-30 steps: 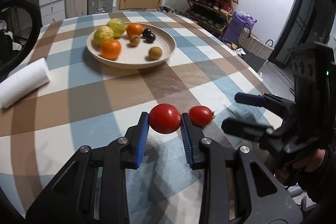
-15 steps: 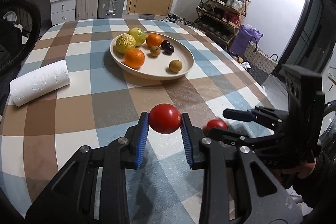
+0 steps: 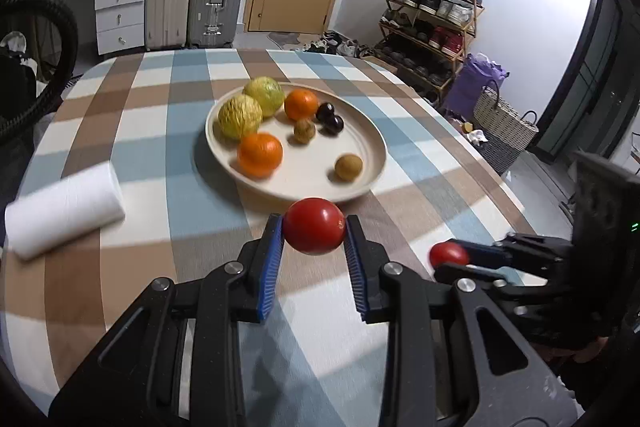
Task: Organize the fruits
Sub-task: 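Carry both tomatoes onto the plate and open both grippers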
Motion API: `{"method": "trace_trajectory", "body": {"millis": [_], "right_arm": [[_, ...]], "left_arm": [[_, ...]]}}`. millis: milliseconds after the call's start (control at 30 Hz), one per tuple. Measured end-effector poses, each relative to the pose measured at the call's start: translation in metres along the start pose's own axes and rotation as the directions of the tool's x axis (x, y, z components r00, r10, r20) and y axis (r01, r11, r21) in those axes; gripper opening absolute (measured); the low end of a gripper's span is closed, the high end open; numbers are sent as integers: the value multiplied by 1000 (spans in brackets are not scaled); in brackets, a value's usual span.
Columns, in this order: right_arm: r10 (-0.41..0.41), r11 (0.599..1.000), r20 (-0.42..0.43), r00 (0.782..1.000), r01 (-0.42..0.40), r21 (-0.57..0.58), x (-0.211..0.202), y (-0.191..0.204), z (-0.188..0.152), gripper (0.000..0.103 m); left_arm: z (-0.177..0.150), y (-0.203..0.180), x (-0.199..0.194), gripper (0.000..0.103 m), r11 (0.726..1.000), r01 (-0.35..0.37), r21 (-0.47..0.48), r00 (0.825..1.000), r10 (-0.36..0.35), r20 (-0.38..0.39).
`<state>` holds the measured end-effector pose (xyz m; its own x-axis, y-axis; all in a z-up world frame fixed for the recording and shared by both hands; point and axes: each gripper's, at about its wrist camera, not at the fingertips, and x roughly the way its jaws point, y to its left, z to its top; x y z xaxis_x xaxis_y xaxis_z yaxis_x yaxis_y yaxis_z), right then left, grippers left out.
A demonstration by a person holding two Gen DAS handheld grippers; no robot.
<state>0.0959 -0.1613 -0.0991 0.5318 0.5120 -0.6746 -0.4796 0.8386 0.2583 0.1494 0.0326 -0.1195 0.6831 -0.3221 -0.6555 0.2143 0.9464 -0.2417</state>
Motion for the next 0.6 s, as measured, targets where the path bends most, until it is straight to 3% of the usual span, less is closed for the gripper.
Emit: {"method": "trace_trajectory", "body": {"millis": [333,600], "right_arm": [[29,1000,78,997,-29,1,13,-26,61,28],[56,998,68,996,-57,13,51,-45,90,28]], "left_arm": [[57,2,47,28,1000,-11,5,1000,11,-18],[95,4,89,28,998,-28,52,998,30,-51]]}}
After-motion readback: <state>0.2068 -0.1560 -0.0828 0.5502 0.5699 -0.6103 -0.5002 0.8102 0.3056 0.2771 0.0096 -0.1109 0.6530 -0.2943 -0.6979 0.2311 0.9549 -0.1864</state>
